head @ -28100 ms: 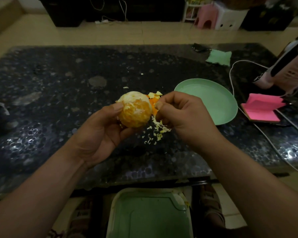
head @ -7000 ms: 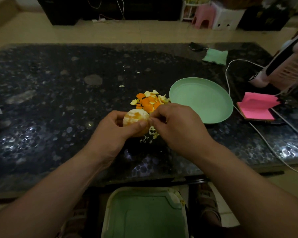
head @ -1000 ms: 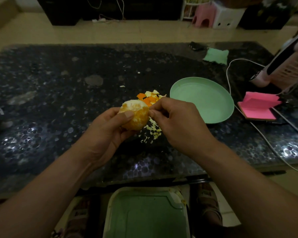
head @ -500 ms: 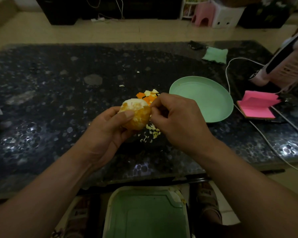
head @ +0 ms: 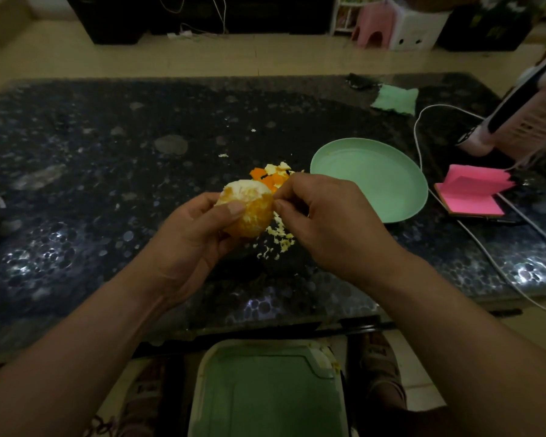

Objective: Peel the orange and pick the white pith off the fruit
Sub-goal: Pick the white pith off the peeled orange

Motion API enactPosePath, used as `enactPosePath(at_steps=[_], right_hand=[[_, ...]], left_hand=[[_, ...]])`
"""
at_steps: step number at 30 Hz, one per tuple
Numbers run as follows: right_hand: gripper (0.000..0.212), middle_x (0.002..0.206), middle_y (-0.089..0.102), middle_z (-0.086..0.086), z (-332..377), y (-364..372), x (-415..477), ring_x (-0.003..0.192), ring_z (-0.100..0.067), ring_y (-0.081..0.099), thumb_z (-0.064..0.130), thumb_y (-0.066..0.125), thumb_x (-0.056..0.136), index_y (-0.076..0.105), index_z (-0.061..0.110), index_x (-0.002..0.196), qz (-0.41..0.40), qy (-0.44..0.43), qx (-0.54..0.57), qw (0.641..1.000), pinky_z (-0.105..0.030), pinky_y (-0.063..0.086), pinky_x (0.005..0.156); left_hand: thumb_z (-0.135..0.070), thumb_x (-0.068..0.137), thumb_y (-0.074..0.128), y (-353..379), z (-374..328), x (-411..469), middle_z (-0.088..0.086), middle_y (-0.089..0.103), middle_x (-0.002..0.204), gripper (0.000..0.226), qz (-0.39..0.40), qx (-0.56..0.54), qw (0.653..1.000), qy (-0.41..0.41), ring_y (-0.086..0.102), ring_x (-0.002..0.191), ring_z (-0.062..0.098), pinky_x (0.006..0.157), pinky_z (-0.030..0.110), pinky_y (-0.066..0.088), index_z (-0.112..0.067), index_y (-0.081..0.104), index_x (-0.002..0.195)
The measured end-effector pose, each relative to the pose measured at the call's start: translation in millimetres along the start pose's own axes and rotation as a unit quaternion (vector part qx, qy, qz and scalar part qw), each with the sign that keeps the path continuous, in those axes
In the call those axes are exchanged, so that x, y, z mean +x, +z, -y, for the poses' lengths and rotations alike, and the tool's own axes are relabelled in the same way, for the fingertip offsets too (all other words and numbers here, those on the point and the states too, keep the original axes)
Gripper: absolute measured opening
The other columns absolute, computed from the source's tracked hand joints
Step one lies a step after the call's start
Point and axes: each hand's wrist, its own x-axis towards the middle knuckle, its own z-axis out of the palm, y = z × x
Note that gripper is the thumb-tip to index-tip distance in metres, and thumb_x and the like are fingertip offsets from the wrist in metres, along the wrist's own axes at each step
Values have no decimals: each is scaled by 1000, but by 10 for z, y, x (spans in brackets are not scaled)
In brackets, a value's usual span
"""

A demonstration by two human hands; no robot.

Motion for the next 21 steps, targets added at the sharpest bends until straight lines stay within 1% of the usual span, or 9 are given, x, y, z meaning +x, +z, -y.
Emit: enactPosePath(at_steps=[3,9,11,13,14,16,17,19,21], right_hand=[[8,79,64,6,12,12,-9,72,-12,57,22,68,98,70,17,92,-15,-8,-2,1000,-40,51,65],[7,72,63,9,6,17,-15,67,-12,57,18,71,91,69,18,84,-47,3,40,998,-38,50,63],[7,71,64,8,7,-1,-21,67,-13,59,17,72,90,69,19,84,-45,11,60,997,-36,50,62],[7,72,65,8,4,-25,-26,66,-11,61,15,73,90,71,19,85,-34,28,100,994,-31,51,61],[7,72,66,9,6,-37,-28,65,-9,61,15,73,92,71,19,86,-31,40,129,990,-26,50,60],[8,73,69,8,23,-63,-26,65,-6,62,15,73,96,74,18,89,-25,67,189,979,-22,50,62],[8,75,71,6,35,-75,-25,67,-8,64,16,72,98,75,17,90,-19,80,214,973,-26,53,64],[10,81,74,1,59,-87,-19,76,-19,69,19,68,101,76,17,95,-10,96,234,967,-38,58,71],[14,84,73,5,74,-80,-20,79,-15,68,20,63,104,76,19,99,-6,93,220,971,-37,58,74]], left_hand=[[-23,85,72,12,9,-13,17,74,124,55,9,1,1000,5,74,105,24,88,33,63,2,60,133],[-21,86,72,23,-17,-39,25,69,134,62,32,-8,999,2,70,111,29,95,37,62,6,55,140],[-26,80,82,12,-35,-48,28,64,138,74,41,-10,999,-1,68,113,31,92,35,63,5,54,141],[-36,69,94,12,-55,-60,29,62,141,93,50,-15,999,-9,67,116,32,89,33,63,4,56,143],[-41,65,97,13,-68,-70,28,62,142,96,55,-25,998,-14,67,118,32,90,33,63,2,58,142],[-43,66,96,21,-92,-86,25,64,141,88,69,-62,995,-27,67,125,35,92,34,62,-2,65,137],[-42,72,93,31,-103,-92,23,65,141,79,74,-83,993,-33,67,127,36,92,34,62,-4,67,136],[-36,89,76,39,-111,-96,21,66,142,61,79,-109,990,-39,65,129,36,93,34,61,-5,64,139],[-33,94,61,47,-108,-105,20,65,143,57,82,-115,989,-37,66,129,35,93,33,61,-4,57,143]])
